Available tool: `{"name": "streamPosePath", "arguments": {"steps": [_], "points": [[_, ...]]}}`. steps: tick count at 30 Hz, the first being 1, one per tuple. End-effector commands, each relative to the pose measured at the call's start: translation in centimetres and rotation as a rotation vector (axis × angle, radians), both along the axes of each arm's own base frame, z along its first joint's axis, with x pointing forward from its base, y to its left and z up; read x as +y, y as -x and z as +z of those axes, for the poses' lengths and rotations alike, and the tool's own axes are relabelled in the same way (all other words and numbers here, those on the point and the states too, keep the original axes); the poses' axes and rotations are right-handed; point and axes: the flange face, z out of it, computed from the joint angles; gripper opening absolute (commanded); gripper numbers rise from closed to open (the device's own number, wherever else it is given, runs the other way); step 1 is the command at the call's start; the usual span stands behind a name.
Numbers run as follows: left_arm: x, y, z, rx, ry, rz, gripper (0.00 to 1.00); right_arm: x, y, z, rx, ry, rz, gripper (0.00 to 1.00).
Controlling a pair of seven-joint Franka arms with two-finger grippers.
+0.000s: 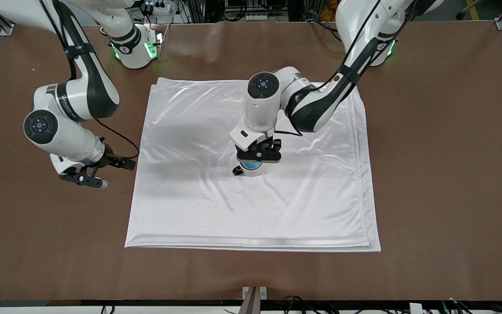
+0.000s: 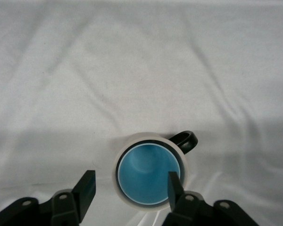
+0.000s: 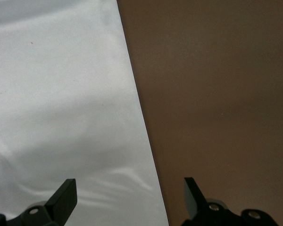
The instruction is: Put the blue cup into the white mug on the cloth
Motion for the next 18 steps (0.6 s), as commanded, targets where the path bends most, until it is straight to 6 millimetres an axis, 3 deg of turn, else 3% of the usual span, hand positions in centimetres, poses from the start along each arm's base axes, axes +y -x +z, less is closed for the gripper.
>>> {"name": "streamPosePath", "arguments": {"steps": [1, 6, 12, 18], "points": [[0.6, -0.6, 3.7, -0.049, 0.019, 0.025, 1.00, -0.2, 1.6, 4.2, -0.002, 0.030, 0.031, 1.00], [3.1, -2.4, 7.3, -0.090, 0.039, 0.065, 1.00, -0.2, 1.2, 7.3, 0.024, 0.039, 0.029, 1.00], [5.5, -2.4, 12.2, -0.108, 0.003, 0.102, 1.00, -0.4, 1.0, 10.5, 0.024, 0.037, 0.075, 1.00], [10.6, -4.1, 17.2, -0.104, 0.029, 0.202, 1.00, -1.6, 0.4, 14.0, -0.018, 0.027, 0.124, 1.00]]}}
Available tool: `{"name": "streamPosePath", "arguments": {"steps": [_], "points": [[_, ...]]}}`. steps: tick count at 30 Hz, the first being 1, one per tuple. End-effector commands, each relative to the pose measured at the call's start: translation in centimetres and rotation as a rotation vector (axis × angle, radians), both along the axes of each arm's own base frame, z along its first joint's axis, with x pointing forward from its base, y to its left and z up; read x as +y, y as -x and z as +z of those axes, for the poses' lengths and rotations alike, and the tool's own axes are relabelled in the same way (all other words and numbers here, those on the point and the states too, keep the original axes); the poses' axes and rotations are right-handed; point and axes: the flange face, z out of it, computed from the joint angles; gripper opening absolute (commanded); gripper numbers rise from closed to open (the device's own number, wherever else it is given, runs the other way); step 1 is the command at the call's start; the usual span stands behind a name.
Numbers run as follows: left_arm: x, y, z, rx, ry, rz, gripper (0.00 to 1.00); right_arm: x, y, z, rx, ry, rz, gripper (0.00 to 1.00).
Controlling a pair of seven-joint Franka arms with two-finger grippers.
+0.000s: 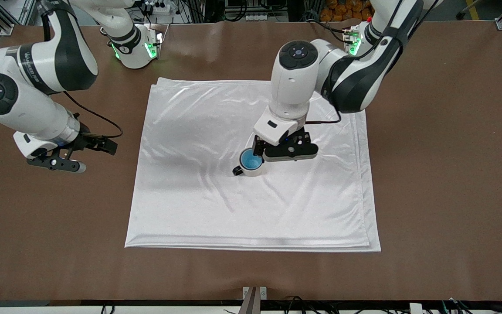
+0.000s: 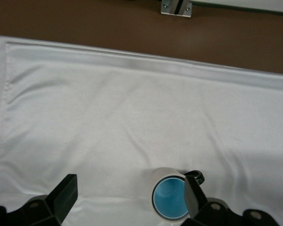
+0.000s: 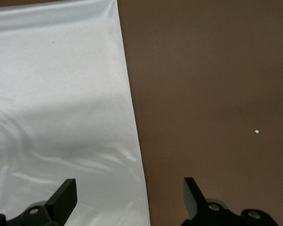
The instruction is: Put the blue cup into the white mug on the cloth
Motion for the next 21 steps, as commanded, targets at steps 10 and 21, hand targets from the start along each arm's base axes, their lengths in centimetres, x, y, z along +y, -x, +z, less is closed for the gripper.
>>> {"name": "streamPosePath", "arguments": {"steps": [10, 21], "points": [[11.5, -0.6, 10.6, 0.049, 0.008, 0.214, 1.00, -0.7, -0.8, 10.1, -0.070, -0.020, 0.104, 1.00], [22.0, -1.6, 14.8, 0.080, -0.097, 0.073, 1.00, -1.1, 0.1, 13.7, -0.125, -0.011, 0.180, 1.00]]}}
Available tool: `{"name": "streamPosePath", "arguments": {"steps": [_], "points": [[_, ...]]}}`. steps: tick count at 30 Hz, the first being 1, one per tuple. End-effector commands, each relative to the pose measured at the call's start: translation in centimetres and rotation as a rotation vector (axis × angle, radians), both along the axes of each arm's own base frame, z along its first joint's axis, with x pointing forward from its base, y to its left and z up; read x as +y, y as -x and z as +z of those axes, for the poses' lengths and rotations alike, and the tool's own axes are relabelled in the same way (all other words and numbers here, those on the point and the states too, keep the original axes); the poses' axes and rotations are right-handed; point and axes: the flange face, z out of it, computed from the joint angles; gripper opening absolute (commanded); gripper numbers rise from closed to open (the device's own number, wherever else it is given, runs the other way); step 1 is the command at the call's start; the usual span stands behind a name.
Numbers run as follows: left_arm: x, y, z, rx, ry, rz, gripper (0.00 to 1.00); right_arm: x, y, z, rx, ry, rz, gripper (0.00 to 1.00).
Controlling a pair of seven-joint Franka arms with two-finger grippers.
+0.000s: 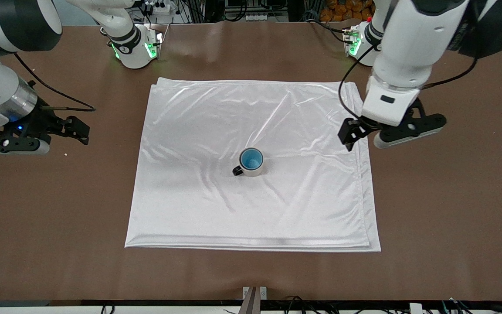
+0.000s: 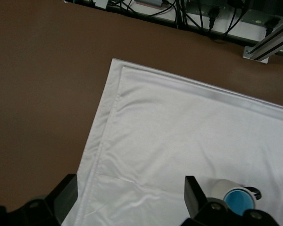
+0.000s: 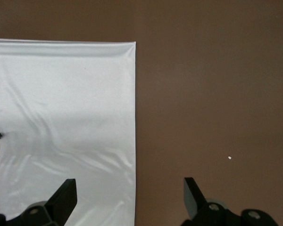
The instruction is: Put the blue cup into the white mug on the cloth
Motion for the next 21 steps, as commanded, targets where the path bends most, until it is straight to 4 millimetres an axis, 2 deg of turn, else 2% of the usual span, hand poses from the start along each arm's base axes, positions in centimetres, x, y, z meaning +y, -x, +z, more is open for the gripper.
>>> {"name": "streamPosePath", "arguments": {"steps": [1, 4, 7, 10, 16, 18, 21], "points": [[5.0, 0.1, 1.0, 0.064, -0.003, -0.094, 1.00, -0.9, 0.3, 1.8, -0.019, 0.001, 0.049, 1.00], [8.0, -0.3, 1.4, 0.093, 0.026, -0.094, 1.00, -2.5, 0.4, 2.7, -0.023, 0.009, 0.106, 1.00], [11.2, -1.0, 1.8, 0.096, 0.023, -0.131, 1.00, -3.9, 1.0, 4.0, -0.042, 0.017, 0.089, 1.00], [13.6, -1.0, 2.0, 0.105, 0.000, -0.200, 1.00, -4.2, 1.2, 4.0, -0.041, 0.021, 0.080, 1.00], [15.3, -0.3, 2.1, 0.115, -0.017, -0.202, 1.00, -5.3, 1.0, 3.8, -0.040, -0.018, 0.051, 1.00], [15.8, 0.1, 1.9, 0.124, -0.026, -0.211, 1.00, -6.2, 0.9, 3.8, -0.039, -0.060, 0.027, 1.00], [15.6, 1.5, 1.4, 0.149, -0.044, -0.281, 1.00, -7.5, 0.7, 3.4, -0.033, -0.088, -0.002, 1.00]]}}
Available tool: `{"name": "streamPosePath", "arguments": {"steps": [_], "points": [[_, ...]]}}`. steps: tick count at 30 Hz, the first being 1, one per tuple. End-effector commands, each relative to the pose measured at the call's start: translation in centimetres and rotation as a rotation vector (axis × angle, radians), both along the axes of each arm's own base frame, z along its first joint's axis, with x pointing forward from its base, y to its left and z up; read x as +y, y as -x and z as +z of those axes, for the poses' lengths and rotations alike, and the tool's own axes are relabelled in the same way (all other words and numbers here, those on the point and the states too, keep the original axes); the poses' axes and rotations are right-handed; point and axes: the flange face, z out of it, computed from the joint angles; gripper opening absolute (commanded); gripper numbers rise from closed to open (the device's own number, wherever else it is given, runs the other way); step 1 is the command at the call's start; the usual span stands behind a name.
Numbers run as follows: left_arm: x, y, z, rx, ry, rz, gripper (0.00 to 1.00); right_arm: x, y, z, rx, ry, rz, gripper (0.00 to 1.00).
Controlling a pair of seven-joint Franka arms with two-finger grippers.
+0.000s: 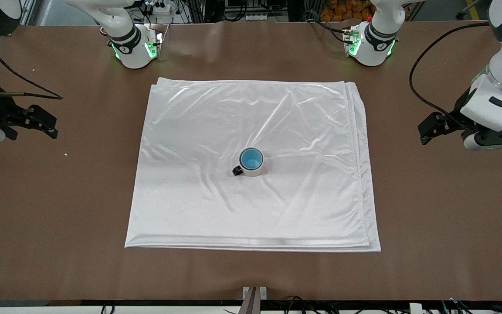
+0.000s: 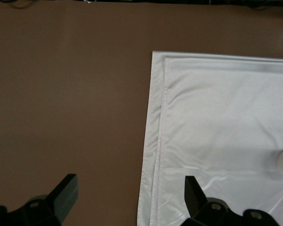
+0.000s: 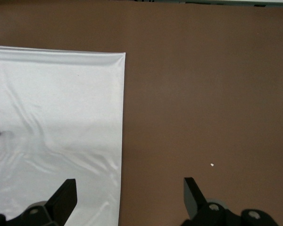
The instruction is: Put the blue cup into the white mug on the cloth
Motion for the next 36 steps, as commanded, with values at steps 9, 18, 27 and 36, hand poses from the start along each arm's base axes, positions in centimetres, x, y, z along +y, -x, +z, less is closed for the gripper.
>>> {"name": "streamPosePath", "arguments": {"steps": [9, 18, 27, 36], "points": [[2.6, 6.0, -0.3, 0.003, 0.084, -0.001, 1.00, -2.1, 0.0, -0.2, 0.003, -0.066, -0.043, 1.00], [2.7, 6.7, 1.0, -0.015, 0.070, -0.010, 1.00, -3.0, 0.0, -0.1, 0.005, -0.049, -0.055, 1.00], [2.7, 6.6, 1.6, -0.026, 0.070, -0.010, 1.00, -4.3, 0.0, 0.5, -0.018, -0.025, -0.069, 1.00], [3.3, 6.4, 1.6, -0.026, 0.068, -0.005, 1.00, -4.6, 0.1, 0.7, -0.023, -0.028, -0.075, 1.00]]}}
